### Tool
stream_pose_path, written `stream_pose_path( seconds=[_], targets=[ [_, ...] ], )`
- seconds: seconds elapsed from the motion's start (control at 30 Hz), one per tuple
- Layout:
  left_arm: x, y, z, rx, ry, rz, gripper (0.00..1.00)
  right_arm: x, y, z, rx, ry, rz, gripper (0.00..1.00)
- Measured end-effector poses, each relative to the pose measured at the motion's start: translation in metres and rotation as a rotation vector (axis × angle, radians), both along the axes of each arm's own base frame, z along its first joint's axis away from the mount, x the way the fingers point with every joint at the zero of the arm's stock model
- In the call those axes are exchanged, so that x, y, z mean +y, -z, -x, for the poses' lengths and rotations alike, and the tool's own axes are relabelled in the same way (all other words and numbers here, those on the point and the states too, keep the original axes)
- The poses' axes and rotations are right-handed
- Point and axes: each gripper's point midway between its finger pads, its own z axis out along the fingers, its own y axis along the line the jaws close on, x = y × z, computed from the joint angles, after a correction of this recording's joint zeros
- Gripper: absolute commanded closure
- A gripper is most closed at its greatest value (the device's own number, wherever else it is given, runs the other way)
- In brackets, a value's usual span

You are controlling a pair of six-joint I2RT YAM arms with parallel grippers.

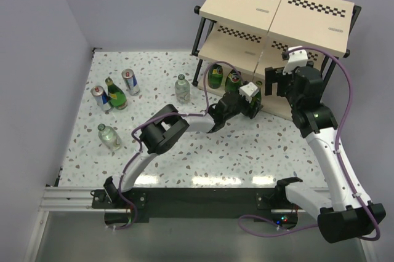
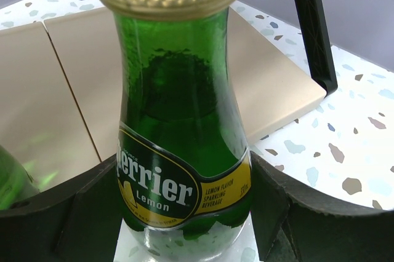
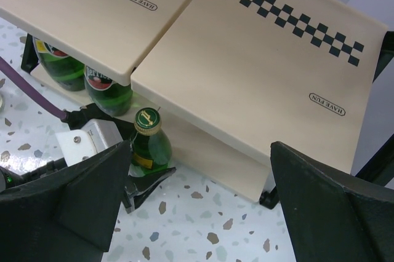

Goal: Place and organize the beverage onto the shelf
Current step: Place the drink on the shelf.

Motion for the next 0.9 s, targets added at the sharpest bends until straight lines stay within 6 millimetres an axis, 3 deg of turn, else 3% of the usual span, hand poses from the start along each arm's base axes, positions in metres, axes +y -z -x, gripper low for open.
stream_pose_path(
  seconds=[0.9],
  targets=[
    [-0.0008,-0.0027,-0.0005,-0.012,0.002,-0.001,1.0,0.0001,0.0063,0.0002,0.013,-0.001,0.002,0.01]
  ],
)
